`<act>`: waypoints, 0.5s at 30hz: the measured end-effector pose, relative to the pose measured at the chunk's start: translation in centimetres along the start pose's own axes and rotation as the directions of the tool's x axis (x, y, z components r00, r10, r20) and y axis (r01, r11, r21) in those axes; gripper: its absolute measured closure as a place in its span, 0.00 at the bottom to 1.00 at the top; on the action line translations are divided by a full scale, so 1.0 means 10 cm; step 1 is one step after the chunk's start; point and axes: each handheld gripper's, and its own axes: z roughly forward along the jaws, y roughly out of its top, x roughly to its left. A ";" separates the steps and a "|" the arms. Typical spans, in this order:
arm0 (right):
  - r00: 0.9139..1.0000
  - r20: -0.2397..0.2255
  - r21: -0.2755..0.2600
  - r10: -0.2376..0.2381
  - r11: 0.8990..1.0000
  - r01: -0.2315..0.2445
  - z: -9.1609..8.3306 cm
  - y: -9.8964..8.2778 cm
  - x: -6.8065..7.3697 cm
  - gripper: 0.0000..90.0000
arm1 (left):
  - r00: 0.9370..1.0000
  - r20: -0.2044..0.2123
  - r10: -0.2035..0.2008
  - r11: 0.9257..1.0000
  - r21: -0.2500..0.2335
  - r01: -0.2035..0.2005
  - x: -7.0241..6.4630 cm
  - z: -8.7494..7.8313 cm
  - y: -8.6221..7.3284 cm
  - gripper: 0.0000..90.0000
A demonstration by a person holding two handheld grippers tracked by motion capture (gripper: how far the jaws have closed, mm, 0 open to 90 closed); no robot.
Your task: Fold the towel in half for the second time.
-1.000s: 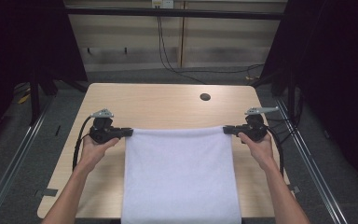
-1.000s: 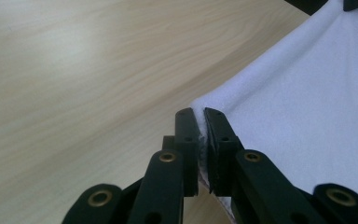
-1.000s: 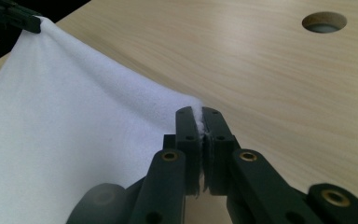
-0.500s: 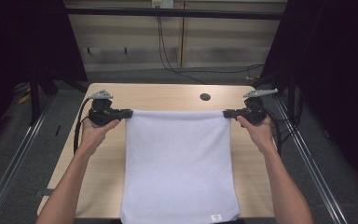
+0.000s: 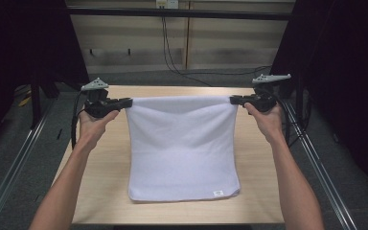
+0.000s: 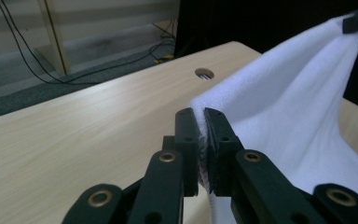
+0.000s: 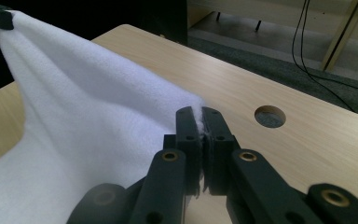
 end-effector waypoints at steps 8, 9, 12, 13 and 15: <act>0.996 -0.083 0.005 -0.017 1.000 0.017 -0.13 -0.36 0.09 0.96 | 0.998 0.066 -0.002 1.000 0.002 0.002 -0.10 -0.10 -0.38 0.94; 0.995 -0.101 0.002 -0.018 1.000 0.018 -0.15 -0.42 0.11 0.96 | 0.998 0.070 0.003 1.000 0.005 -0.003 -0.13 -0.11 -0.42 0.94; 0.992 -0.125 -0.007 -0.029 1.000 0.029 -0.22 -0.56 0.17 0.96 | 0.996 0.081 0.027 0.999 0.025 -0.029 -0.23 -0.18 -0.47 0.94; 0.991 -0.132 -0.006 -0.029 1.000 0.029 -0.23 -0.58 0.18 0.96 | 0.996 0.074 0.042 0.999 0.031 -0.044 -0.27 -0.21 -0.46 0.94; 0.990 -0.136 -0.012 -0.043 0.999 0.041 -0.31 -0.60 0.24 0.96 | 0.994 0.091 0.053 0.998 0.013 -0.055 -0.35 -0.30 -0.45 0.94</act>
